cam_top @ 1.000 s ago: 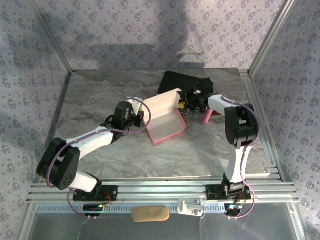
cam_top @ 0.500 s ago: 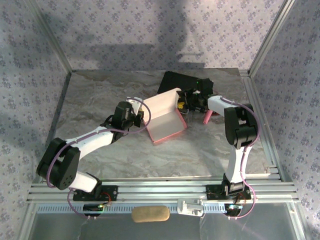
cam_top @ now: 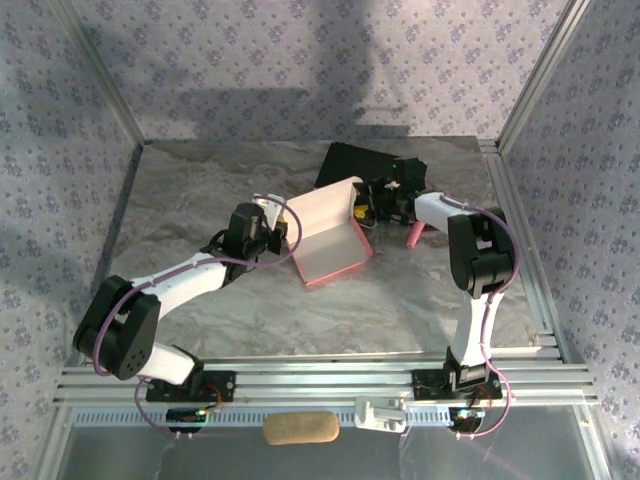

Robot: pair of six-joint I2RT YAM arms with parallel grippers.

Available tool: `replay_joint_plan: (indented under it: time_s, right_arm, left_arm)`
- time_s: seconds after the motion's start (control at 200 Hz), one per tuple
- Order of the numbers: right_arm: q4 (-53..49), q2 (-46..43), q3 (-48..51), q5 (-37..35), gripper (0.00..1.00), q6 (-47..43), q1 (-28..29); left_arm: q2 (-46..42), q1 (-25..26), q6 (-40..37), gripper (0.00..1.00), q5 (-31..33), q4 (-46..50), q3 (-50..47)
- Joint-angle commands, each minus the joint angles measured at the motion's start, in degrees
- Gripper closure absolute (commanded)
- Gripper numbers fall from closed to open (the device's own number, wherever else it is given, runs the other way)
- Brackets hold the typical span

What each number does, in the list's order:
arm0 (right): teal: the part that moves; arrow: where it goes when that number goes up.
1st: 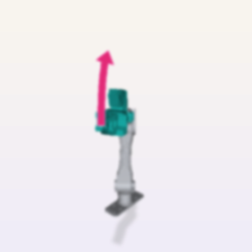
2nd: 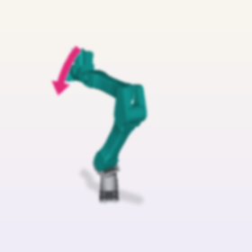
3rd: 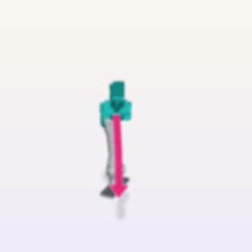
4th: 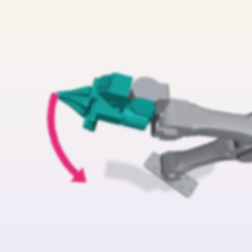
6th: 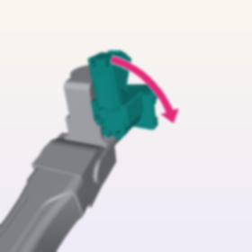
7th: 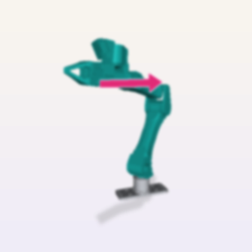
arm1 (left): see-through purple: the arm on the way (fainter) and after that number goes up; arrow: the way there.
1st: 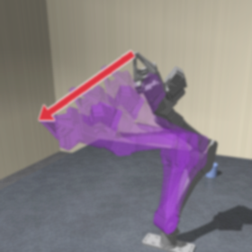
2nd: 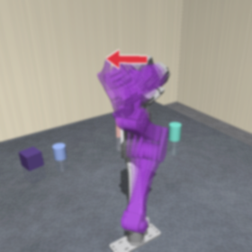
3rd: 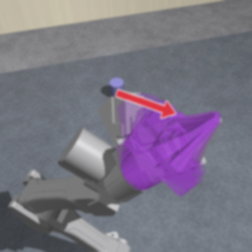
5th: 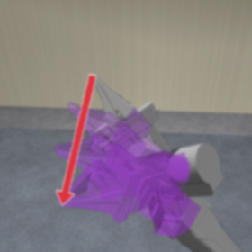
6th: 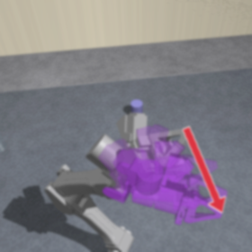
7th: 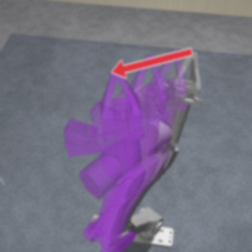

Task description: Fold the paper box

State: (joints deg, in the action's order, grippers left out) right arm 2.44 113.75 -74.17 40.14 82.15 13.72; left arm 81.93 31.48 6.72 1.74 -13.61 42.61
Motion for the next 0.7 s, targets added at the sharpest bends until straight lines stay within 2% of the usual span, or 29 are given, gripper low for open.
replay_joint_plan:
  time_s: [0.0,0.265,0.465,0.695]
  right_arm:
    - [-1.66,-1.18,1.69,5.47,0.48,2.62,2.04]
    - [-3.74,-4.26,4.84,4.74,0.46,2.86,2.54]
    - [-6.05,-5.11,7.46,4.38,0.45,2.76,2.94]
    - [-8.93,-5.38,7.32,3.92,0.45,2.56,3.39]
  left_arm:
    - [0.29,0.57,-2.23,0.98,-3.5,-1.73,2.26]
    - [-0.9,2.08,-8.21,0.97,-3.44,-3.87,0.41]
    - [-0.34,5.57,-13.12,0.97,1.15,-3.87,0.15]
    - [0.15,8.05,-13.82,0.97,4.65,-6.86,-1.87]
